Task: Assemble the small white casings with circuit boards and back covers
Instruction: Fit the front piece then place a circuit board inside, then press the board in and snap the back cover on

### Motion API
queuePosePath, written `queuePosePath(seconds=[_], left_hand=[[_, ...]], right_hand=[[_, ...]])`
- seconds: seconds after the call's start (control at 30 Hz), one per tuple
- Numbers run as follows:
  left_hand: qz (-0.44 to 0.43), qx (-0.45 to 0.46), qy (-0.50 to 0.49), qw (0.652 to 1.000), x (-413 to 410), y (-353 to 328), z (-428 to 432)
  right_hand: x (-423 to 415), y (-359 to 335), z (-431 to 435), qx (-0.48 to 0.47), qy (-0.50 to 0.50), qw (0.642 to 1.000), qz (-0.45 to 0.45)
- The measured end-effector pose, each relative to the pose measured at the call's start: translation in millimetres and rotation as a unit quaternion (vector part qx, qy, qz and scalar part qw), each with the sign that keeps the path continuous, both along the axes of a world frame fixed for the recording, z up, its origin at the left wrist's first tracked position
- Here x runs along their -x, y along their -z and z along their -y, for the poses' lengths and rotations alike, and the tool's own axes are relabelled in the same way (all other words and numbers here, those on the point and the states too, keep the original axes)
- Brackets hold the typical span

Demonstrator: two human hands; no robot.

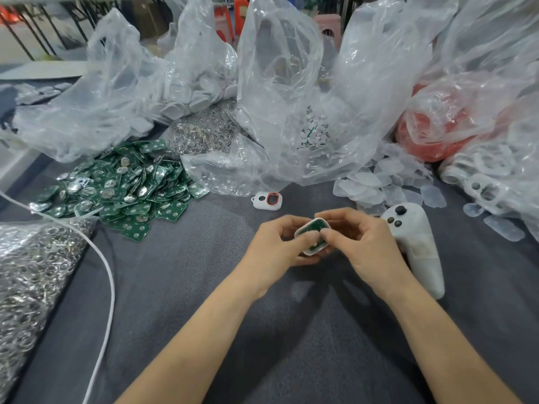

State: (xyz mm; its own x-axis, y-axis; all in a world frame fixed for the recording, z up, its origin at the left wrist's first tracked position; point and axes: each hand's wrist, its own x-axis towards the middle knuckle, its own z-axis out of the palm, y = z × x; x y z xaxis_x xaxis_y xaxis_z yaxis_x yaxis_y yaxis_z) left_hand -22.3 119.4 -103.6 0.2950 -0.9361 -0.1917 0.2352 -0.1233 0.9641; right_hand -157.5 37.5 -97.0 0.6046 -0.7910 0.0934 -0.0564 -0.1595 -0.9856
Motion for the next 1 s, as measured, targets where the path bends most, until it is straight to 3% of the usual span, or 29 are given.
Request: queuePosePath(seconds=[0.2, 0.37, 0.53, 0.63, 0.87, 1.0], left_hand=[[0.011, -0.024, 0.052, 0.998, -7.9, -7.5, -4.7], [0.027, -0.021, -0.046, 0.998, -44.1, -10.1, -5.7], [0.061, -0.003, -0.167, 0.984, -94.7, -3.0, -21.6], [0.081, 0.032, -0.236, 0.968, -138.1, -2.4, -40.1], [-0.095, 0.121, -0.253, 0.955, -191.9, -2.6, -66.0], [-0.146, 0.181, -0.271, 0.934, -205.0, -0.2, -70.0]], right_hand=[[-1.8, -0.1, -1.3, 0.025, -0.003, 0.999, -0.037], [-25.3, -9.7, -8.7, 0.066, 0.047, 0.996, -0.048], [-93.7, -46.5, -13.4, 0.15, -0.004, 0.986, -0.079], [-156.4, -79.5, -7.0, 0.246, -0.043, 0.964, -0.094], [-342.7, -151.2, -13.0, 0.381, -0.136, 0.91, -0.088], [-444.1, -146.1, 2.3, 0.447, -0.148, 0.848, -0.244]])
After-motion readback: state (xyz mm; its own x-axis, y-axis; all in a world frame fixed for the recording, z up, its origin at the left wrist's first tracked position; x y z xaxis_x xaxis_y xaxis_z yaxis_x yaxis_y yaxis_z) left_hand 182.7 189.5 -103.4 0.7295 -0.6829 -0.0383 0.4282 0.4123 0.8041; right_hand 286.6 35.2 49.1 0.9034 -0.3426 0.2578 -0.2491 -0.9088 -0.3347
